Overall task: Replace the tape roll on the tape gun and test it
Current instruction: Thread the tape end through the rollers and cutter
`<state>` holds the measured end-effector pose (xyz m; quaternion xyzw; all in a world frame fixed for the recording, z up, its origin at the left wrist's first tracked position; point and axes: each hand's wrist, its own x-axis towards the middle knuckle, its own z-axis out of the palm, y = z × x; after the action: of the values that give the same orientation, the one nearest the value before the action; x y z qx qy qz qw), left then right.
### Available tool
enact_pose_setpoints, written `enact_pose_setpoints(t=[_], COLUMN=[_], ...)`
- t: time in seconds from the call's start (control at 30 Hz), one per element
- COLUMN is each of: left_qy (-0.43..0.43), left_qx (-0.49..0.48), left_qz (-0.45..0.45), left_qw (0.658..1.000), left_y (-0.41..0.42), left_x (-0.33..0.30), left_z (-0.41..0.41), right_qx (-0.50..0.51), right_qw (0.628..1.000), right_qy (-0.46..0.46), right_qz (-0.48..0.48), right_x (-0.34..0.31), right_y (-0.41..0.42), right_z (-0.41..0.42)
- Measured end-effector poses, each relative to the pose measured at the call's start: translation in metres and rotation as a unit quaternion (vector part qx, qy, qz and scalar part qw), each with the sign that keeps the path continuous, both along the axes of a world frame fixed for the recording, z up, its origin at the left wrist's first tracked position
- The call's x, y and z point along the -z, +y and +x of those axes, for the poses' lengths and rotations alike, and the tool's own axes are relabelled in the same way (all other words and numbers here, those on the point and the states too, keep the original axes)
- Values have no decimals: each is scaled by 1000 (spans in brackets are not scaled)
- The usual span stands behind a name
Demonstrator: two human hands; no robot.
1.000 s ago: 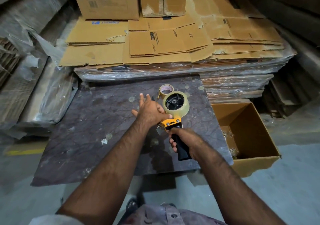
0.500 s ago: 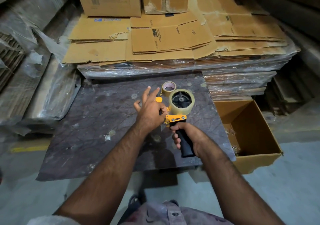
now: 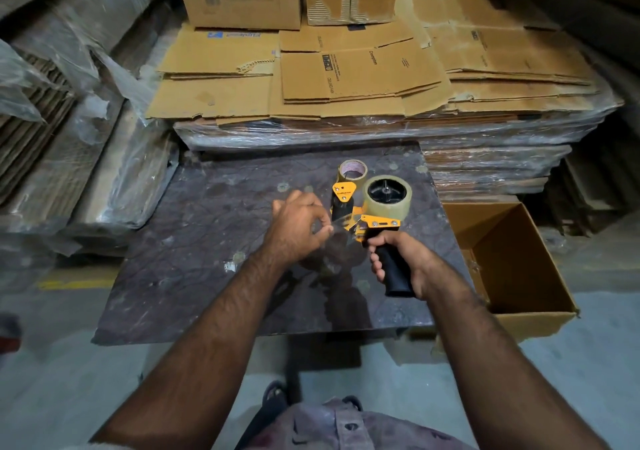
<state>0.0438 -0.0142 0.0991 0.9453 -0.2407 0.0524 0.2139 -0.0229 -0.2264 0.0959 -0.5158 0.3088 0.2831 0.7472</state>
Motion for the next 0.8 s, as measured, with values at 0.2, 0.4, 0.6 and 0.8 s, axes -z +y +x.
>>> enact_pose_setpoints(t=[0.2, 0.4, 0.6, 0.8], left_qy=[88, 135, 144, 34], left_qx=[-55, -98, -88, -37], left_qz=[-102, -273, -294, -204], left_qw=[989, 948, 941, 978], left_y=[18, 32, 43, 53], left_x=[0, 12, 2, -10], left_z=[6, 3, 10, 6], right_qx=[-18, -31, -31, -7], right_qw=[1000, 999, 999, 1000], right_qy=[10, 12, 13, 6], right_qz=[-6, 4, 8, 5], right_x=[2, 1, -1, -7], right_y=[7, 17, 25, 46], right_z=[-3, -6, -5, 12])
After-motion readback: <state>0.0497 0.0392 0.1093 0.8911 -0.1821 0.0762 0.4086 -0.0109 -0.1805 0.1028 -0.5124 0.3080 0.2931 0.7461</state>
